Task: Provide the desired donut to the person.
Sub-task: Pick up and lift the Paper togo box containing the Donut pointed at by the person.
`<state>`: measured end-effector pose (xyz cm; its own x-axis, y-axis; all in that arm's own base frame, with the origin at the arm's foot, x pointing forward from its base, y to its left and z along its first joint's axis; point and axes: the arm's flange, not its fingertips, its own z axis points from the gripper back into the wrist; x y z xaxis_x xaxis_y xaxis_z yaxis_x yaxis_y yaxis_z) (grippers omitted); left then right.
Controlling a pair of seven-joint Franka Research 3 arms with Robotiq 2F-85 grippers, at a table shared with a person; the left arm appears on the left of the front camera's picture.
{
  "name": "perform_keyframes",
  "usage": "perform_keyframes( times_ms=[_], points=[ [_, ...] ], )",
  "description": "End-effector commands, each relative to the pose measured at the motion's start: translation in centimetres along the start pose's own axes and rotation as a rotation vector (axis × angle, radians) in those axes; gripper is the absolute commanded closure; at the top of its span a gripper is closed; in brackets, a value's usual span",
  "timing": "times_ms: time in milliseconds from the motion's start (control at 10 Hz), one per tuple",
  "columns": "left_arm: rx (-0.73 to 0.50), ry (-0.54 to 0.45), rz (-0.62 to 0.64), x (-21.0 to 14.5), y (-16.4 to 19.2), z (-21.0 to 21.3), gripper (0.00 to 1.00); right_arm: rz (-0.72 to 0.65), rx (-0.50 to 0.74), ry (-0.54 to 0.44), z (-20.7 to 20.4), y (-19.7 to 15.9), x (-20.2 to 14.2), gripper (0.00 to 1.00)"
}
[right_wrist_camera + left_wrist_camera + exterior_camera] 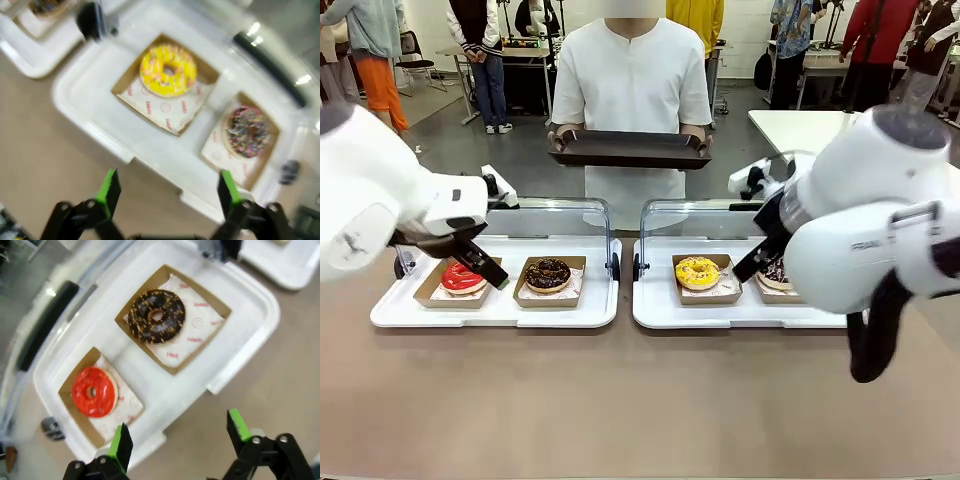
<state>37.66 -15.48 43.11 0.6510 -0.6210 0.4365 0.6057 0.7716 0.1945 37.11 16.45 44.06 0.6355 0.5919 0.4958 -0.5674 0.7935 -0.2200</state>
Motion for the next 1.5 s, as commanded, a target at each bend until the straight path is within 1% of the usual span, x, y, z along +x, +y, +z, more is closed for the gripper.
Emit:
perform_keyframes(
  times_ms=[0, 200, 300, 400, 500, 600, 800, 900, 1000, 1100, 1200, 1300, 1400],
  points=[
    [0.006, 0.075, -0.044, 0.1, -1.6, 8.4, 0.00, 0.000, -0.104, 0.053, 8.3, 1.5, -1.2, 0.00],
    [0.029, 0.113, -0.049, 0.4, -2.1, 12.7, 0.00, -0.009, -0.122, 0.073, 13.1, 1.6, -0.8, 0.00],
    [0.047, 0.105, -0.028, 0.6, -2.2, 14.2, 0.00, -0.006, -0.124, 0.078, 14.9, 1.6, -0.3, 0.00],
    [0.060, 0.096, 0.012, 1.3, -1.5, 14.7, 0.00, -0.017, -0.155, 0.079, 15.7, 1.5, 0.5, 0.00],
    [0.020, 0.099, -0.044, 0.0, -2.1, 14.0, 0.00, -0.057, -0.393, 0.016, 14.6, 1.1, 0.8, 0.00],
    [0.020, 0.099, -0.044, 0.0, -2.1, 14.0, 0.00, -0.004, -0.128, 0.059, 16.2, 1.3, -0.8, 0.00],
    [0.020, 0.099, -0.044, 0.0, -2.1, 14.0, 0.00, -0.004, -0.128, 0.059, 16.2, 1.3, -0.8, 0.00],
    [0.019, 0.107, -0.034, 0.2, -2.0, 14.8, 0.00, -0.013, -0.194, 0.044, 16.7, 1.2, -0.2, 0.00],
    [-0.359, 0.121, -0.123, 0.4, 1.1, 15.2, 0.00, 0.071, 0.317, 0.150, 17.4, -1.9, 0.0, 0.00],
    [-0.616, 0.067, -0.195, -0.2, 4.0, 16.7, 0.00, 0.121, 0.636, 0.185, 18.5, -5.8, 0.3, 0.00],
    [-0.808, -0.009, -0.247, -0.8, 7.0, 17.6, 0.00, 0.140, 0.811, 0.152, 19.2, -9.7, 0.4, 0.00],
    [-0.918, -0.059, -0.302, -1.0, 9.9, 18.2, 0.00, 0.160, 0.909, 0.074, 19.8, -12.8, 0.3, 0.00],
    [-0.994, -0.104, -0.361, -2.0, 11.8, 18.5, 0.00, 0.221, 1.012, 0.009, 20.2, -16.2, -0.4, 0.00]
  ],
)
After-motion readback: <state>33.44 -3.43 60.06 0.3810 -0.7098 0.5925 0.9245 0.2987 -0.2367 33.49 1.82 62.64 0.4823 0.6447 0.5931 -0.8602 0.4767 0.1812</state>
